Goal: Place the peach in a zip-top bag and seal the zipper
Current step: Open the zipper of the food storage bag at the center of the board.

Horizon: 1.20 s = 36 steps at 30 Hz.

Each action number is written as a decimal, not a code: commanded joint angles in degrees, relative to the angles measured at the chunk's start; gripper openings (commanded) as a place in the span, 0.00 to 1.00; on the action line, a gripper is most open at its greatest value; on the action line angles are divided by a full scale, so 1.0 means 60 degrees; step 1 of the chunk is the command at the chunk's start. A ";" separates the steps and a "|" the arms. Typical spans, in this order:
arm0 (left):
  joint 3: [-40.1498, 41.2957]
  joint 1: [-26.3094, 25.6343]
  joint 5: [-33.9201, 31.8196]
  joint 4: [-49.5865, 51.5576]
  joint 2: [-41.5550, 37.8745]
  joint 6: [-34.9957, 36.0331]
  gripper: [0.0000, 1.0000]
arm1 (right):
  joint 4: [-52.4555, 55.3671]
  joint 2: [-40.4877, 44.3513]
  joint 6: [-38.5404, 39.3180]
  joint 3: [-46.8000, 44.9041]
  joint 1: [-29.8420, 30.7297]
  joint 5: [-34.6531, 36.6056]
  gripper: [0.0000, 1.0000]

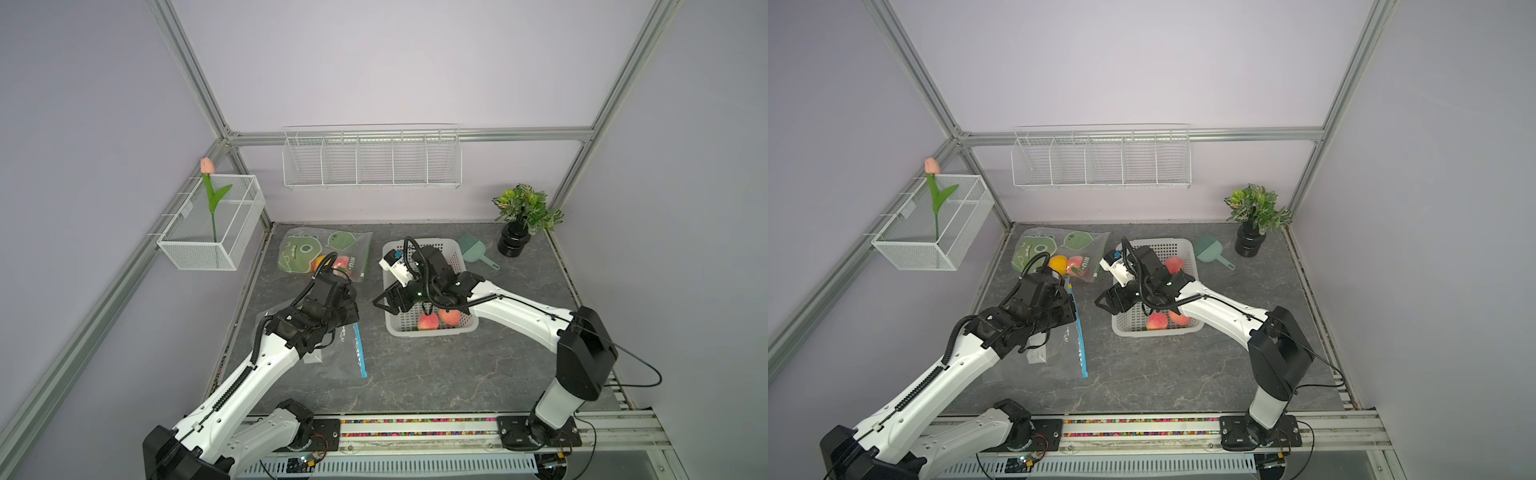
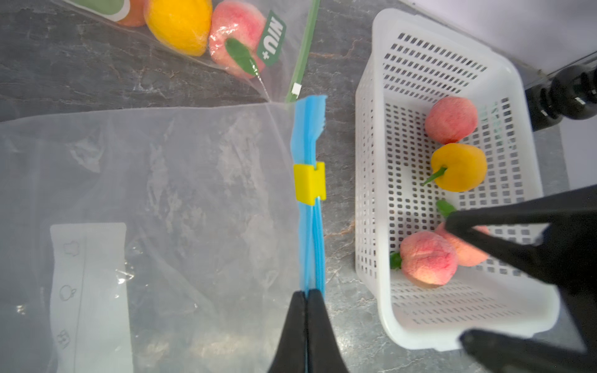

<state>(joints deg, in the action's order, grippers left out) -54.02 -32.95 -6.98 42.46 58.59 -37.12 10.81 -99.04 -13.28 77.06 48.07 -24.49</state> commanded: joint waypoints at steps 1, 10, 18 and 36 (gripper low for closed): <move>-0.0324 0.0050 0.0183 -0.0264 0.0080 -0.0221 0.00 | -0.0188 -0.0329 -0.0358 0.0393 0.0313 -0.0504 0.66; -0.0449 0.0048 0.0402 -0.0279 0.0125 -0.0227 0.00 | -0.0096 -0.0957 -0.0483 0.0824 0.0550 -0.0396 0.51; -0.0416 0.0049 0.0746 -0.0392 -0.0023 -0.0345 0.00 | 0.0061 -0.1304 -0.0537 0.1038 0.0558 -0.0239 0.45; -0.0622 0.0057 0.1729 0.0028 0.0157 0.0585 0.00 | 0.0012 -0.1202 -0.1091 0.0987 0.0601 -0.0085 0.07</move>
<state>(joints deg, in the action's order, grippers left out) -56.05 -32.93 1.10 41.04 59.29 -36.23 12.14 -107.04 -17.32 82.63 51.37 -24.05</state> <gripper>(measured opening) 0.046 0.071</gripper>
